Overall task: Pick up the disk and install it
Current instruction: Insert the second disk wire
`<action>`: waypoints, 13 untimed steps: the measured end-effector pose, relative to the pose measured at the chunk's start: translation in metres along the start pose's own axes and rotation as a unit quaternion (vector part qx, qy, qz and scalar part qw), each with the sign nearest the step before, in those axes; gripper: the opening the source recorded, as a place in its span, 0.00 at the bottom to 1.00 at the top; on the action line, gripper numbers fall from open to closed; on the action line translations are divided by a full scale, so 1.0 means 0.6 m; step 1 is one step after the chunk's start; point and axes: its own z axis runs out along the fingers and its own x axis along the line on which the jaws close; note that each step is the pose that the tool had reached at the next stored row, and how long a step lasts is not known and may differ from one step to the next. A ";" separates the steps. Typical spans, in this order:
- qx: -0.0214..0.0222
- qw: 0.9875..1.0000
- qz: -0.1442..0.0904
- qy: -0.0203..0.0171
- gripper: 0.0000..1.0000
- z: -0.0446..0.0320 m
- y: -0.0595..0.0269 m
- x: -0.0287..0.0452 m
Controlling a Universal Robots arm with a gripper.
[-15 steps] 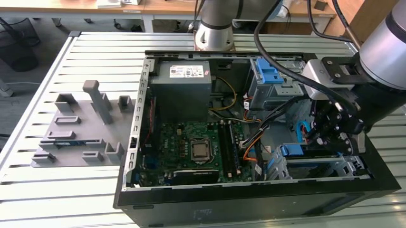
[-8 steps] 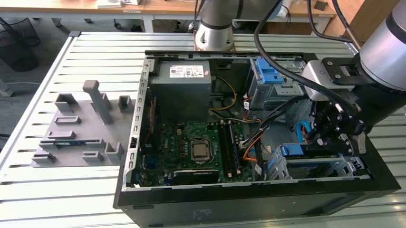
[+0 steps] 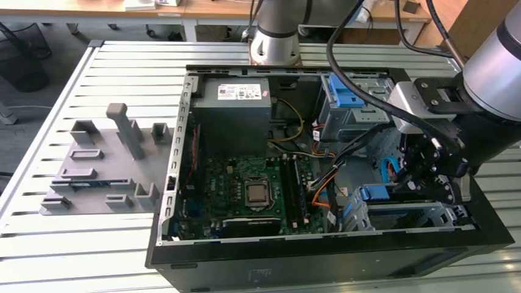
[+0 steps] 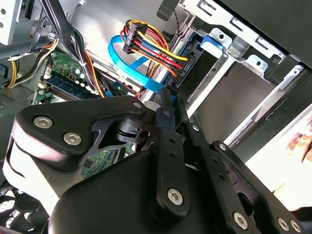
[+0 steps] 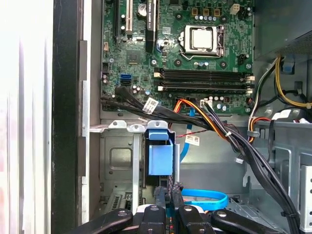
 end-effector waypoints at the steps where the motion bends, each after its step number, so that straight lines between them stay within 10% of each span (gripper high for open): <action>1: 0.000 1.000 0.000 0.000 0.17 0.000 0.000 0.000; 13: 0.000 1.000 0.000 0.000 0.17 0.006 -0.002 0.001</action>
